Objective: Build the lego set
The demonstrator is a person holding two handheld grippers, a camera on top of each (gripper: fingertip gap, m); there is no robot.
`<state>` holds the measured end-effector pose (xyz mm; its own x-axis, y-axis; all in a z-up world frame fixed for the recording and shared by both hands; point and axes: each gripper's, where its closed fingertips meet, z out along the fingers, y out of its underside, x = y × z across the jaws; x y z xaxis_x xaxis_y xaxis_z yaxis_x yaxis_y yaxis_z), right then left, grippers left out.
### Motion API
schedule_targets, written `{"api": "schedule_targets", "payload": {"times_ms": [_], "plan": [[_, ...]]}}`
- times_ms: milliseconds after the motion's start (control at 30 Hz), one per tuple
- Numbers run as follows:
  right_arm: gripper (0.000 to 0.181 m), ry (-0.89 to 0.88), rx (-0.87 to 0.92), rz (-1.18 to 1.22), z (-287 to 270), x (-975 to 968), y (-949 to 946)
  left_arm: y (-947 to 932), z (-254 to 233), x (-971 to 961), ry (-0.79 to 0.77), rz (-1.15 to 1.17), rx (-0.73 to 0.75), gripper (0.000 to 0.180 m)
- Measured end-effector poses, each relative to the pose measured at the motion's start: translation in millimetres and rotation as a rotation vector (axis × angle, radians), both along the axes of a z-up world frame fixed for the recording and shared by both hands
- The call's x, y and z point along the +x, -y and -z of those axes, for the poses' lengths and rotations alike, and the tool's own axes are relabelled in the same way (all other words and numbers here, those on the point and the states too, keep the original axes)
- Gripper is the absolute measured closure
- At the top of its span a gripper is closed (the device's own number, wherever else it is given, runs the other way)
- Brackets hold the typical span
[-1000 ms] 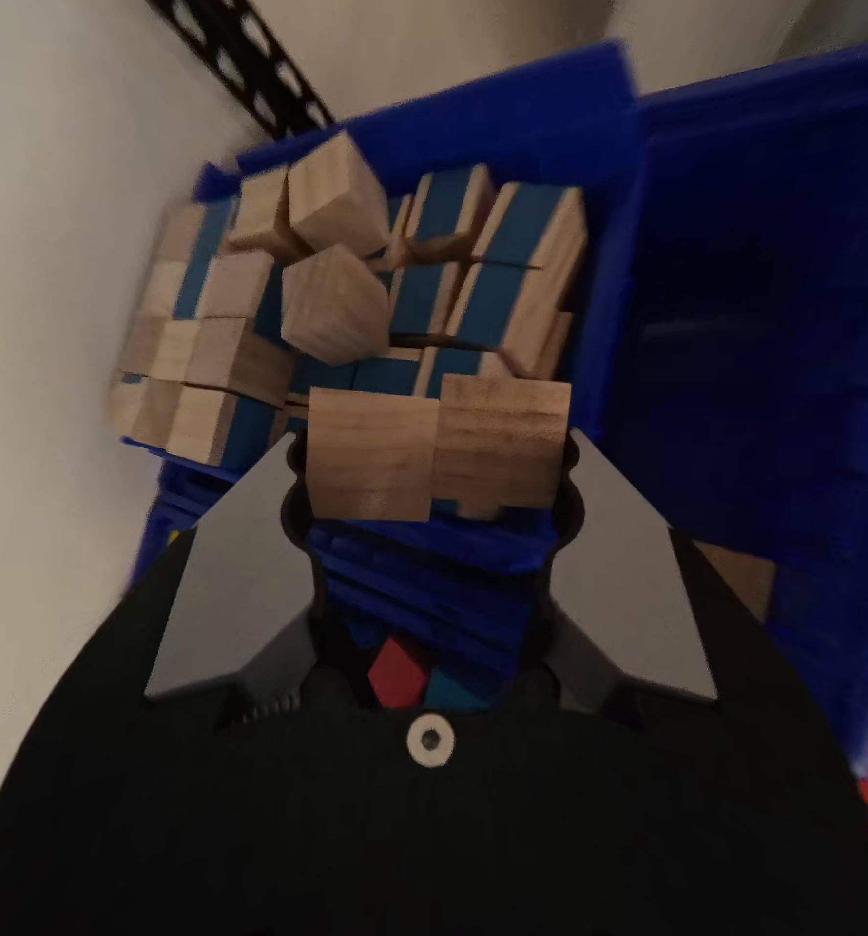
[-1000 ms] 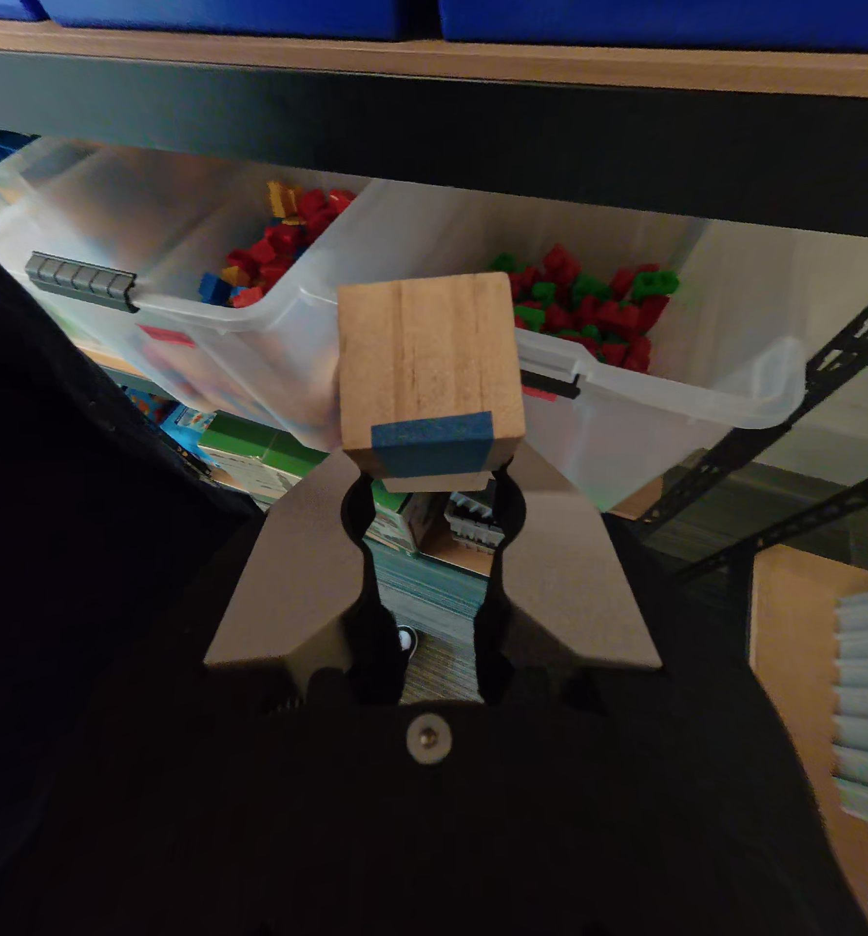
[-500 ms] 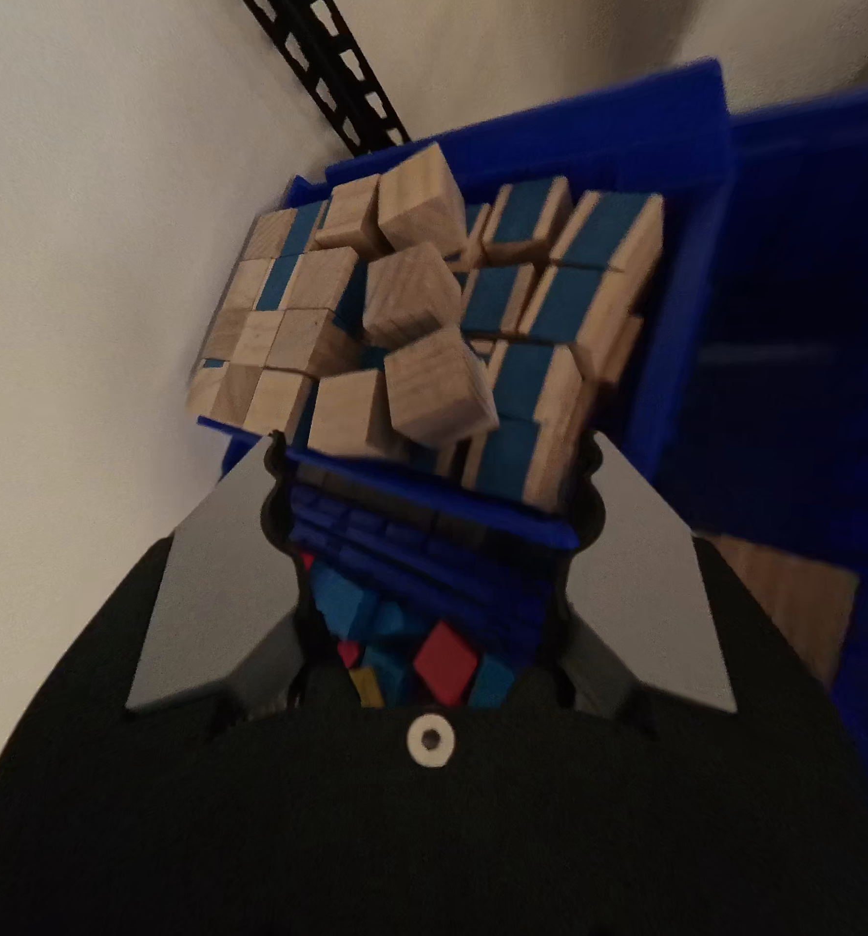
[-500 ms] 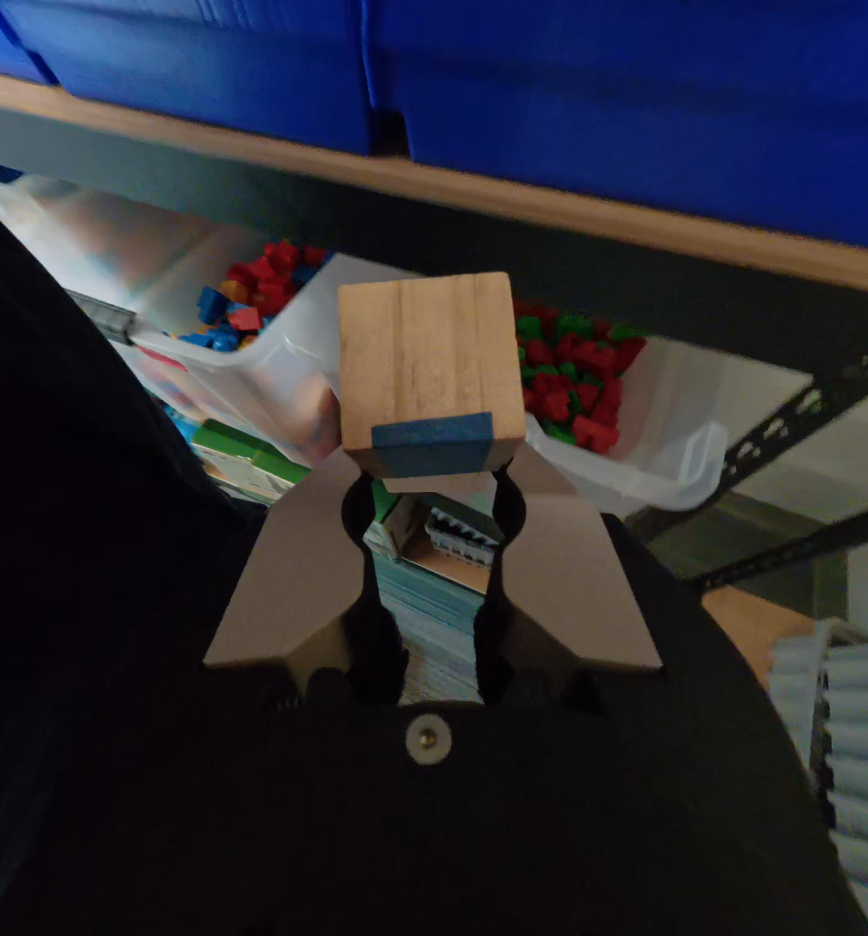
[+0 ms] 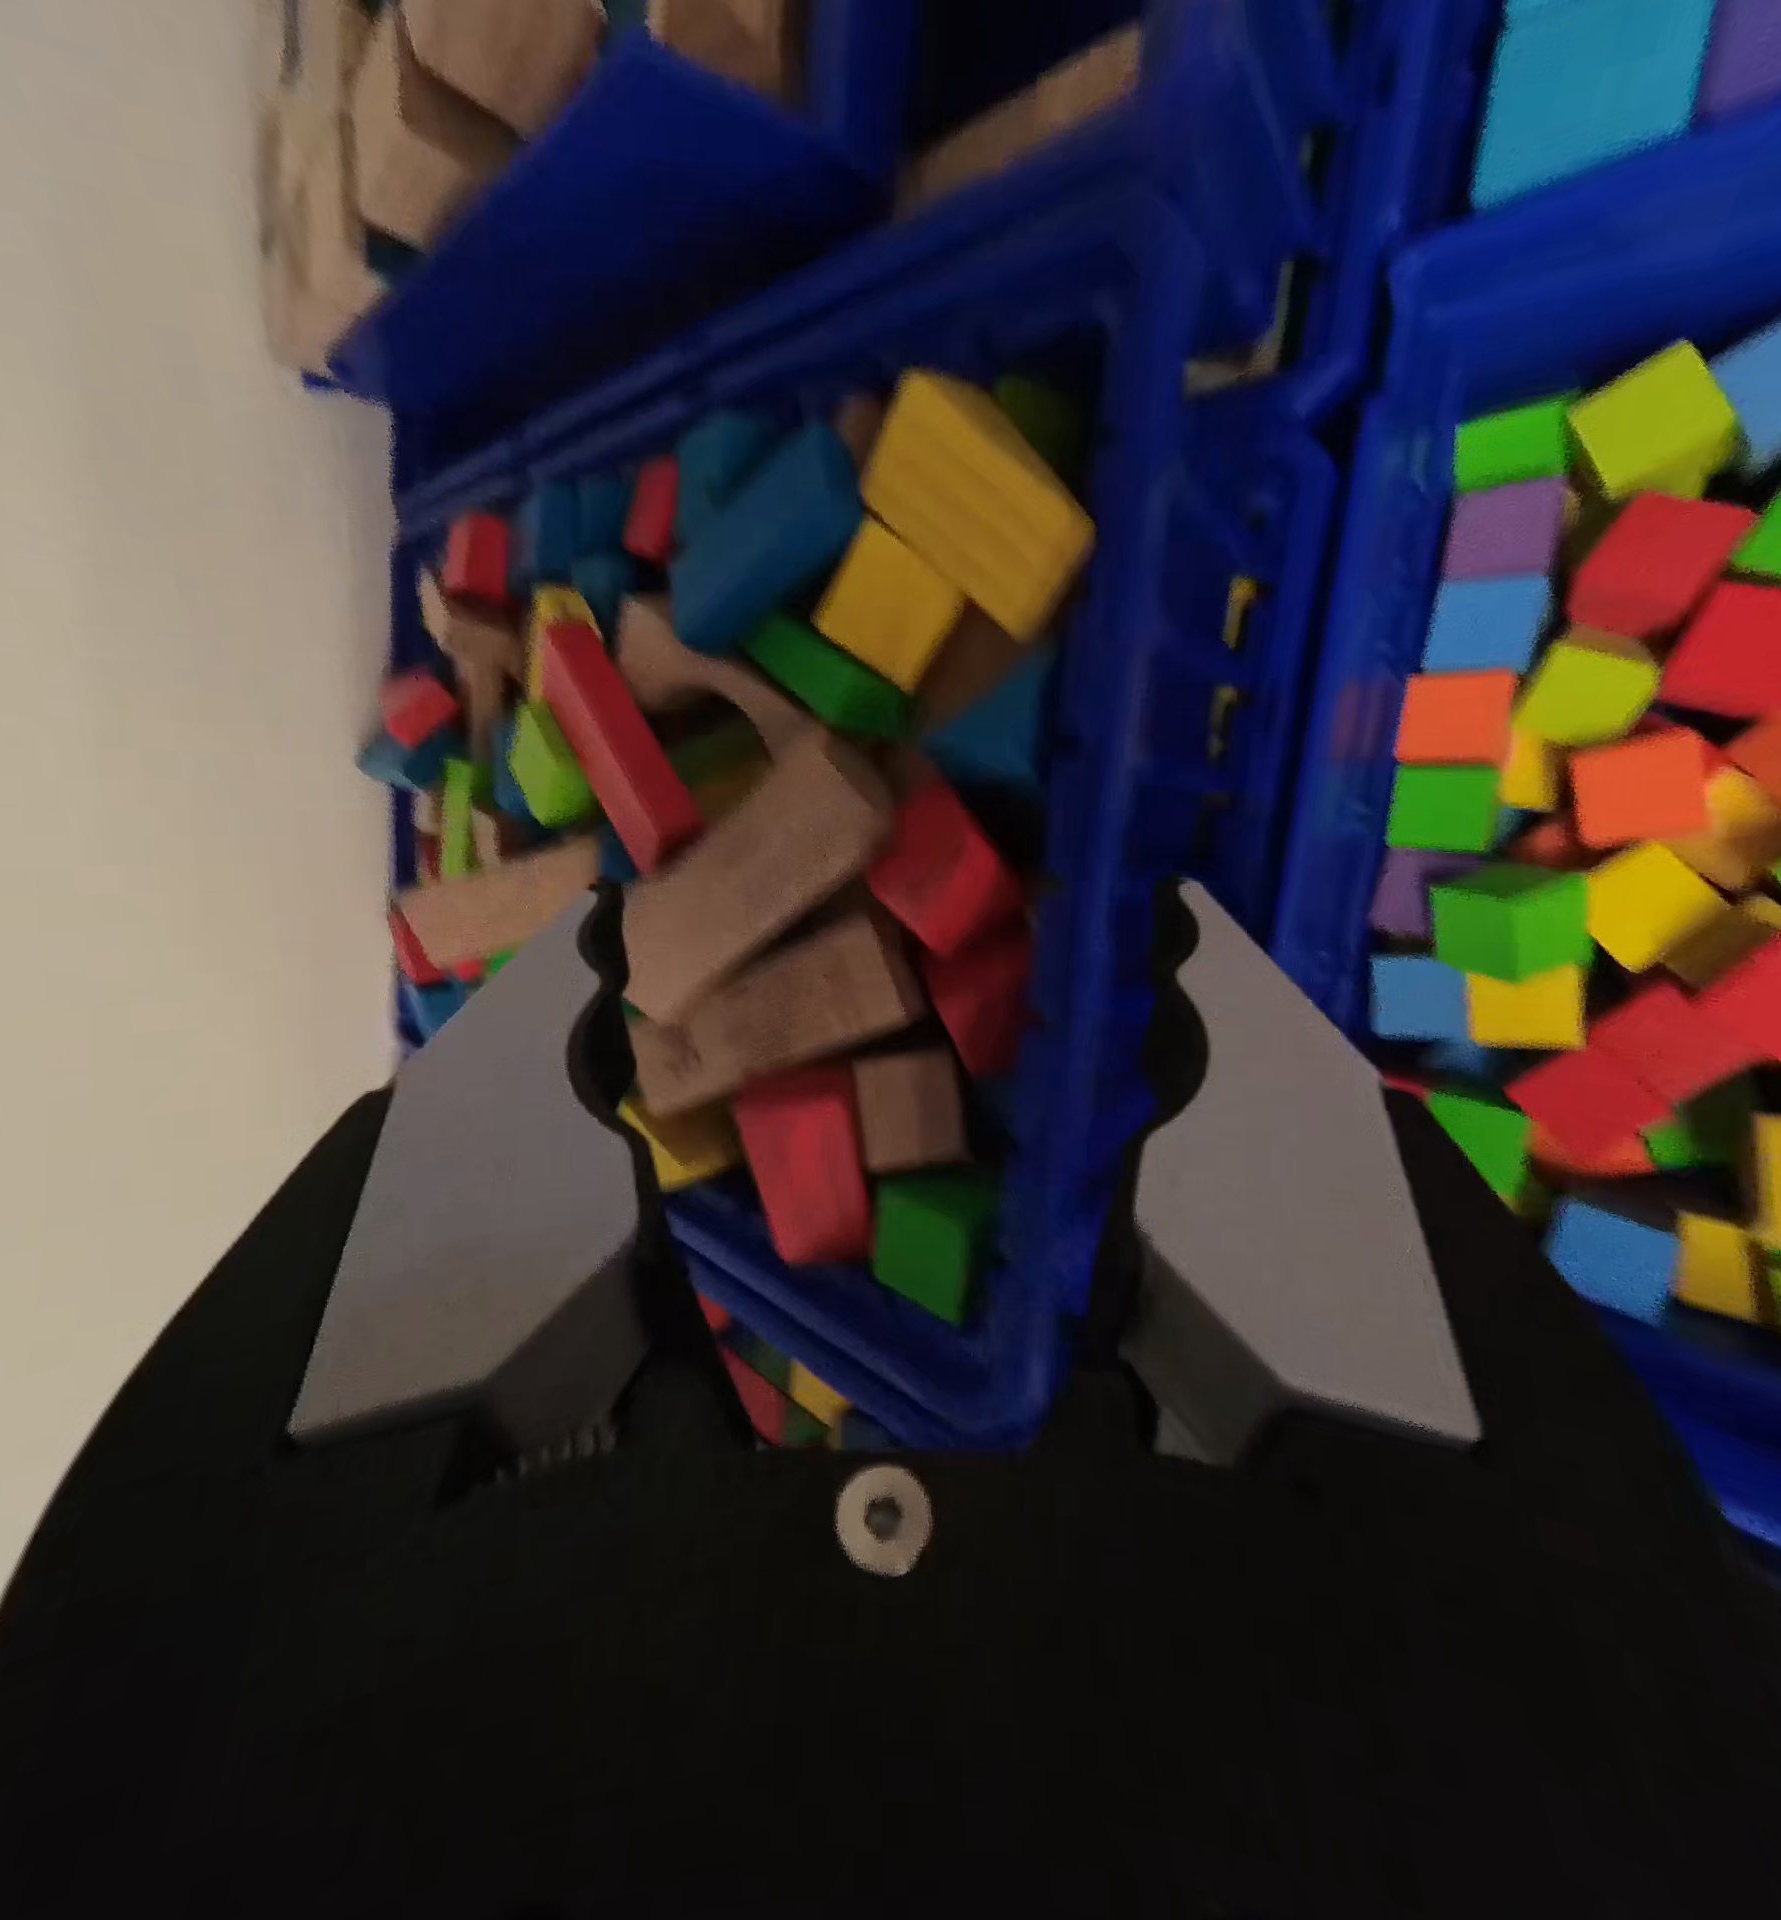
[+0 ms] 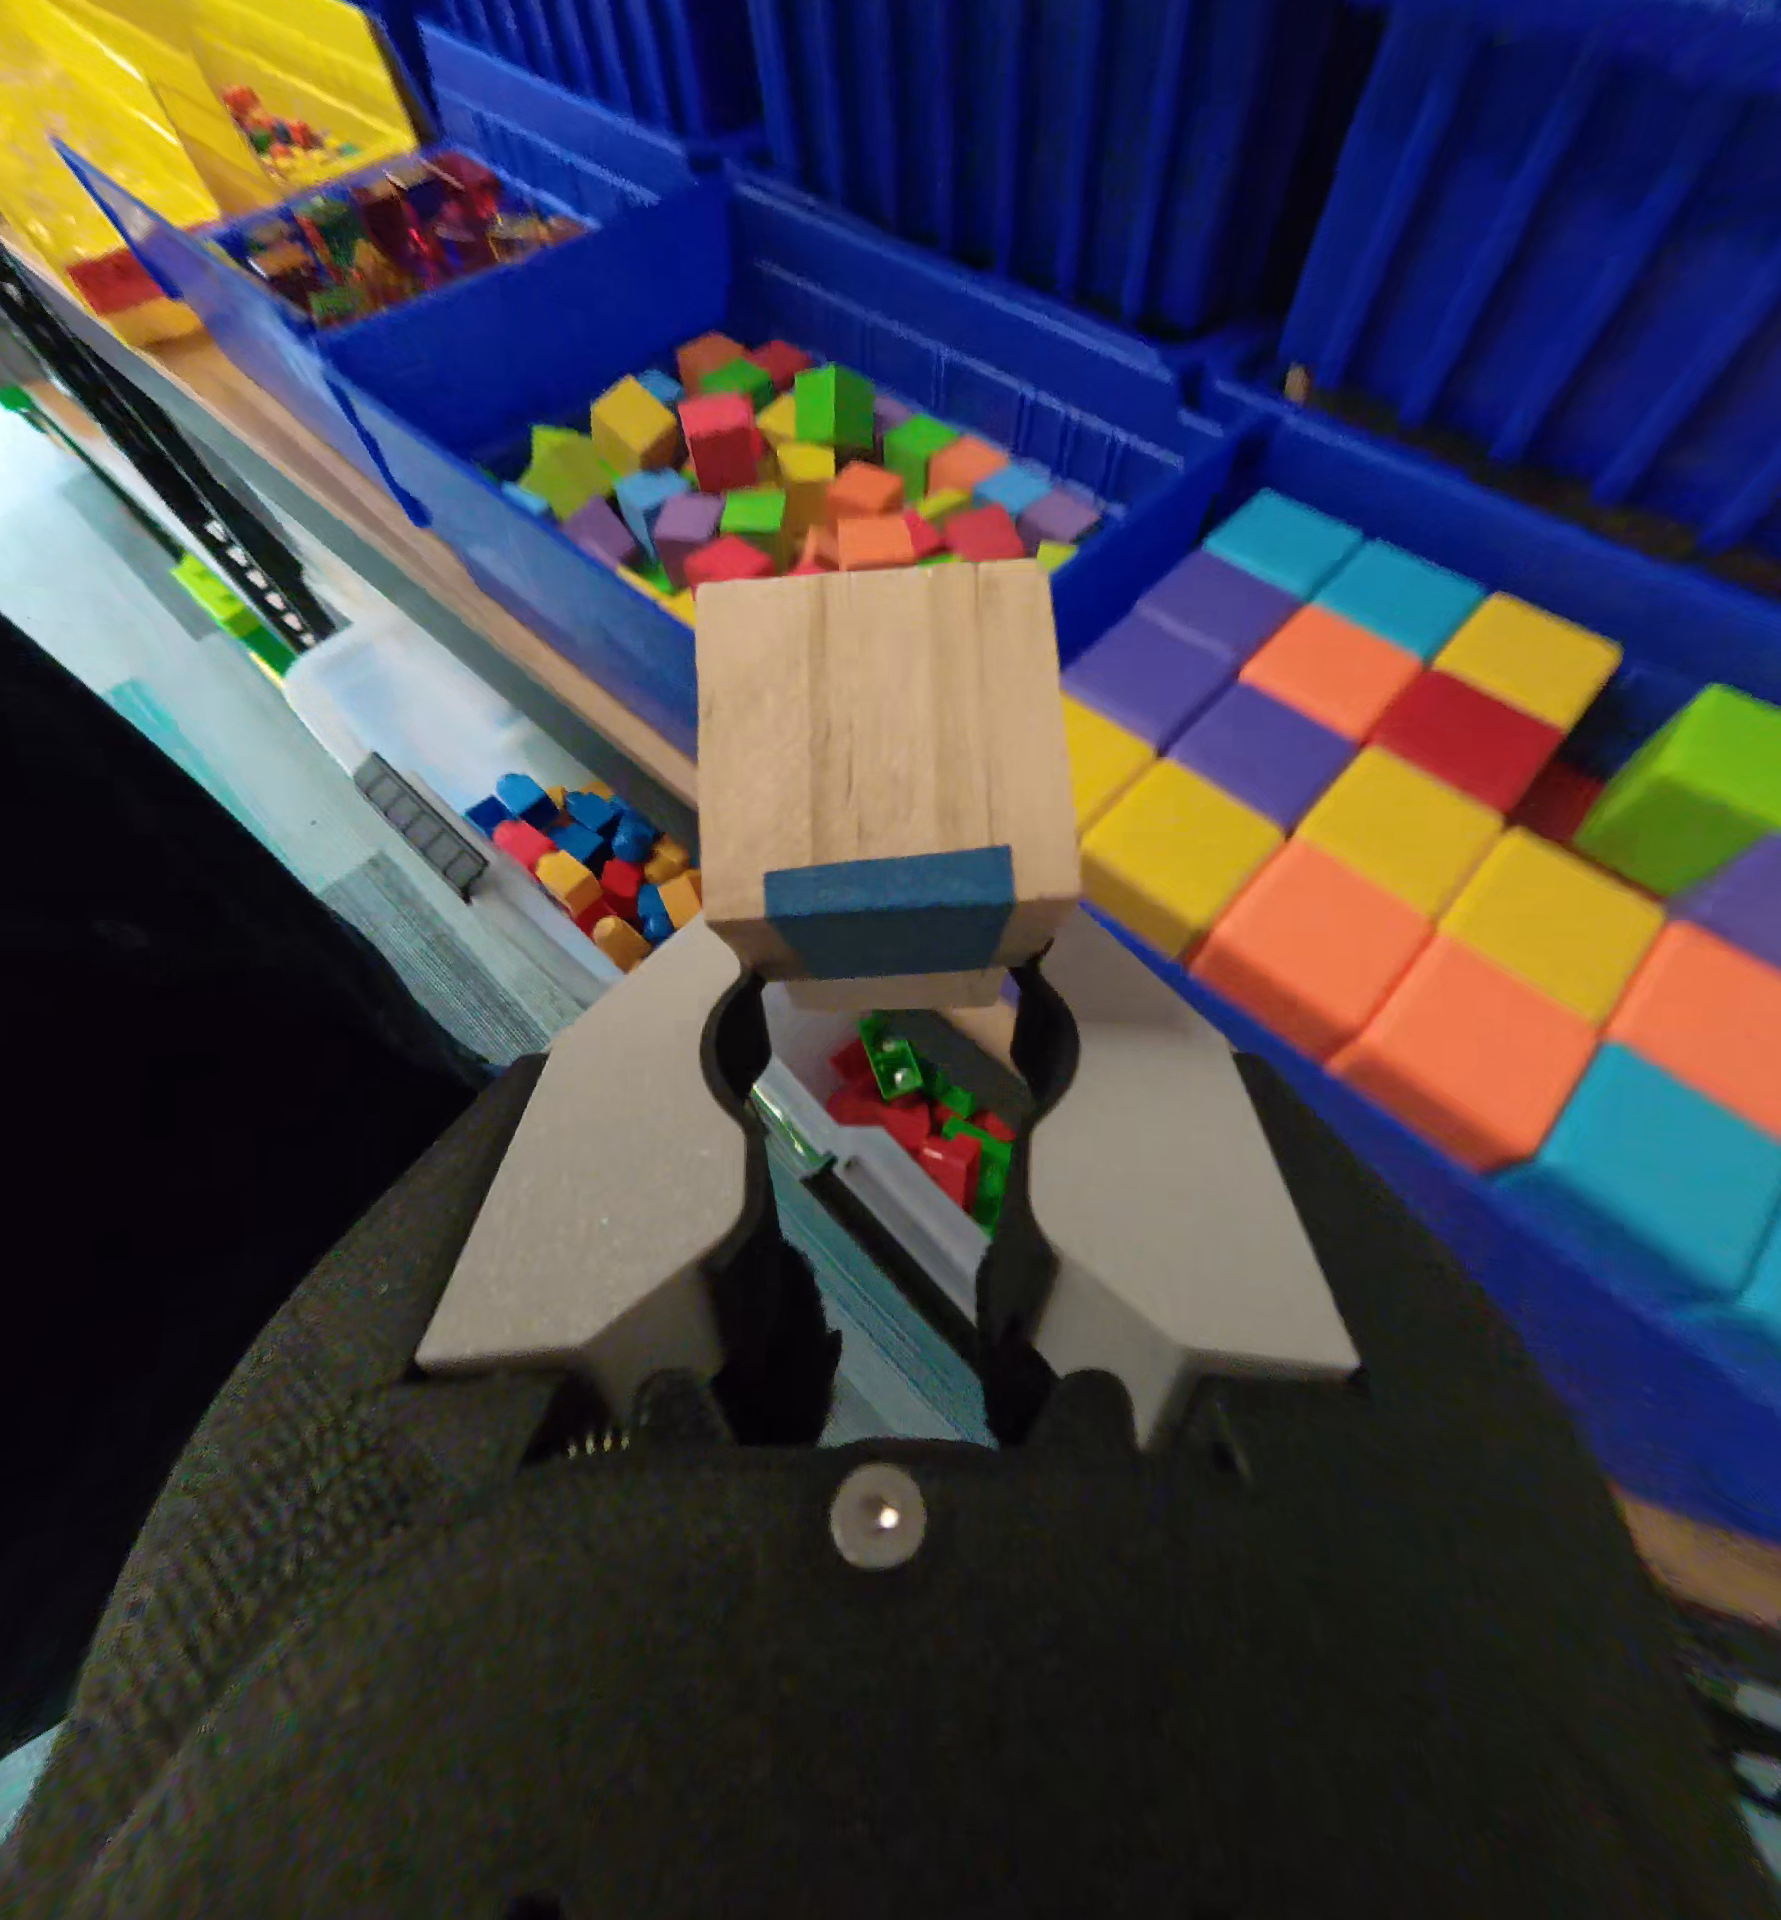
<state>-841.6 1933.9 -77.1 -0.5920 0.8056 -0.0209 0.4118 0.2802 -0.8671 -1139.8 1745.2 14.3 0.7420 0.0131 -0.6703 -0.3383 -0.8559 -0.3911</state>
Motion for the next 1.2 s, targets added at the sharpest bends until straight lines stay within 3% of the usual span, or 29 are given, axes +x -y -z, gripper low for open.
{"api": "schedule_targets", "payload": {"times_ms": [133,400,567,833,933,1033,1200], "plan": [[0.138,-0.010,0.027,-0.012,-35.7,-40.9,-1.5,50.5,33.0,26.6,0.150,-0.038,0.038,0.083],[0.137,-0.025,0.150,0.085,-90.3,-174.7,-43.1,100.7,81.0,81.2,0.301,-0.074,0.134,0.083],[0.137,0.003,0.193,0.185,-108.3,-273.5,-82.2,119.1,115.4,85.5,0.264,-0.145,0.171,0.083],[0.136,0.122,0.257,0.294,-105.7,-397.6,-126.5,124.9,122.6,57.0,0.312,-0.236,0.409,0.087],[0.137,0.059,0.290,0.285,-109.1,-431.1,-135.3,127.2,119.4,52.4,0.297,-0.248,0.427,0.088],[0.124,0.133,0.356,0.311,-95.5,-439.0,-146.0,126.8,120.0,49.7,0.297,-0.259,0.428,0.087],[0.134,0.029,0.246,0.289,-122.6,-429.3,-139.6,124.4,123.5,48.8,0.251,-0.252,0.384,0.087]]}}
